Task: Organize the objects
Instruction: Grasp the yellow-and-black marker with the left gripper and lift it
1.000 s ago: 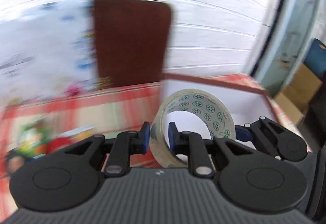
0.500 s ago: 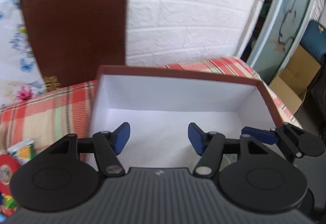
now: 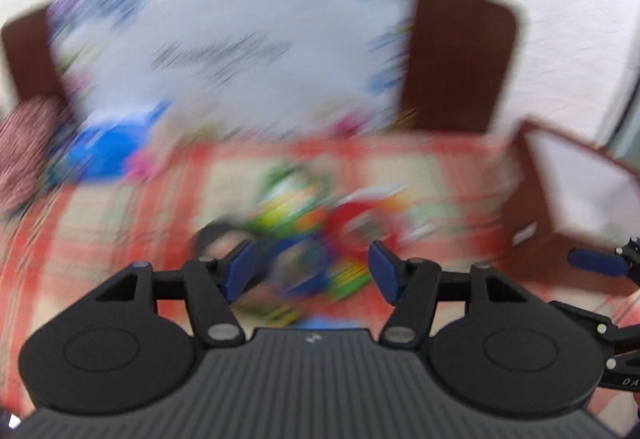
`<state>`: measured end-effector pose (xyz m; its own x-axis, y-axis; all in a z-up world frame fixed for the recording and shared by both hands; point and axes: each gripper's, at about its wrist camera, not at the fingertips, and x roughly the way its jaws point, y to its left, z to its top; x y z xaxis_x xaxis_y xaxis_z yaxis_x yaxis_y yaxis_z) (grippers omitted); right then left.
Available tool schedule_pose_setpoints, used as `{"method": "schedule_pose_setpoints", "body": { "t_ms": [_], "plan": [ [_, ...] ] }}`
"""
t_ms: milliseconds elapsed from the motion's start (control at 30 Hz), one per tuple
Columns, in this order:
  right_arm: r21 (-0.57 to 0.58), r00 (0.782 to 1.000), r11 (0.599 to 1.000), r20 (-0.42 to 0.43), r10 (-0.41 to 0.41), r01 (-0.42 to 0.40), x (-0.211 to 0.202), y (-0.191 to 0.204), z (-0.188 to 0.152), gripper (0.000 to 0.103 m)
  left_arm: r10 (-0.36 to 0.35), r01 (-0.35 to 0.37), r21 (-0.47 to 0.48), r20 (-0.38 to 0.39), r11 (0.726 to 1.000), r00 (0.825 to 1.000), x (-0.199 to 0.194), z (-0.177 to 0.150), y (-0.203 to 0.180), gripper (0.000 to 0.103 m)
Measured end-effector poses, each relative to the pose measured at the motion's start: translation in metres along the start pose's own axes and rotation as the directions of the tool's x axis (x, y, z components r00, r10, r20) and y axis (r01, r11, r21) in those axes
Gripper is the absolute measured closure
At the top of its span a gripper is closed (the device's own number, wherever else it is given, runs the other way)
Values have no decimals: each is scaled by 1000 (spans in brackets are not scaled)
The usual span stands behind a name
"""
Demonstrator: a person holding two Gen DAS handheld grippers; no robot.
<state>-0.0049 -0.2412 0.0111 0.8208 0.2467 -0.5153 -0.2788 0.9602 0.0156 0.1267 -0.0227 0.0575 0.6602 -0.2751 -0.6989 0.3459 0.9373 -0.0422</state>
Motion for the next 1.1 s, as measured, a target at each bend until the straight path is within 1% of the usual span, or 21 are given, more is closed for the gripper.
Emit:
{"method": "schedule_pose_setpoints", "body": {
  "t_ms": [67, 167, 200, 267, 367, 467, 500, 533, 567, 633, 667, 700, 733, 767, 800, 833, 933, 1000, 1100],
  "plan": [
    [-21, 997, 998, -45, 62, -63, 33, 20, 4, 54, 15, -18, -55, -58, 998, 998, 8, -13, 32, 45],
    [-55, 988, 989, -76, 134, -139, 80, 44, 18, 55, 0, -14, -131, -108, 991, 994, 23, -28, 64, 47],
    [-65, 986, 987, -86, 143, -149, 89, 51, 19, 55, -16, -4, -156, -126, 988, 992, 29, -31, 70, 48],
    [-68, 982, 984, -106, 159, -166, 109, 57, 23, 55, -71, 36, -210, -161, 977, 984, 41, -39, 77, 50],
    [-81, 976, 980, -139, 167, -179, 139, 64, 25, 55, -155, 99, -300, -171, 949, 973, 60, -41, 79, 50],
    [-92, 971, 980, -179, 157, -176, 163, 65, 22, 56, -213, 139, -385, -156, 912, 965, 74, -40, 81, 45],
    [-82, 973, 980, -158, 167, -182, 165, 64, 21, 67, -225, 145, -411, -154, 900, 962, 77, -40, 80, 41],
    [-73, 972, 980, -160, 170, -184, 165, 64, 23, 72, -231, 150, -427, -145, 892, 962, 79, -40, 81, 39],
    [-50, 970, 981, -164, 180, -190, 162, 63, 24, 74, -234, 153, -437, -137, 886, 962, 79, -39, 80, 37],
    [23, 959, 972, -162, 233, -232, 152, 62, 27, 78, -255, 171, -454, -130, 874, 958, 78, -38, 78, 39],
    [43, 955, 967, -152, 253, -250, 146, 63, 28, 81, -280, 191, -471, -126, 861, 952, 77, -38, 77, 45],
    [43, 954, 964, -136, 266, -262, 137, 66, 29, 84, -309, 215, -486, -121, 847, 943, 75, -38, 77, 56],
    [30, 957, 965, -118, 264, -262, 128, 70, 30, 84, -294, 200, -482, -128, 853, 947, 70, -38, 73, 58],
    [18, 960, 965, -94, 264, -263, 118, 72, 31, 86, -277, 188, -464, -130, 866, 952, 64, -36, 69, 68],
    [15, 963, 966, -76, 258, -258, 109, 72, 34, 86, -278, 198, -449, -119, 871, 953, 58, -35, 65, 69],
    [17, 965, 967, -59, 255, -254, 99, 69, 36, 86, -285, 217, -444, -93, 870, 954, 48, -34, 62, 70],
    [15, 973, 973, -11, 229, -229, 70, 60, 38, 86, -302, 263, -410, -31, 873, 953, 18, -20, 47, 77],
    [16, 980, 980, 31, 198, -198, 49, 53, 39, 86, -310, 291, -369, 8, 883, 951, 1, -6, 29, 82],
    [47, 986, 989, 106, 132, -138, 17, 36, 36, 86, -335, 332, -281, 38, 900, 941, -15, 14, -13, 83]
  ]
}}
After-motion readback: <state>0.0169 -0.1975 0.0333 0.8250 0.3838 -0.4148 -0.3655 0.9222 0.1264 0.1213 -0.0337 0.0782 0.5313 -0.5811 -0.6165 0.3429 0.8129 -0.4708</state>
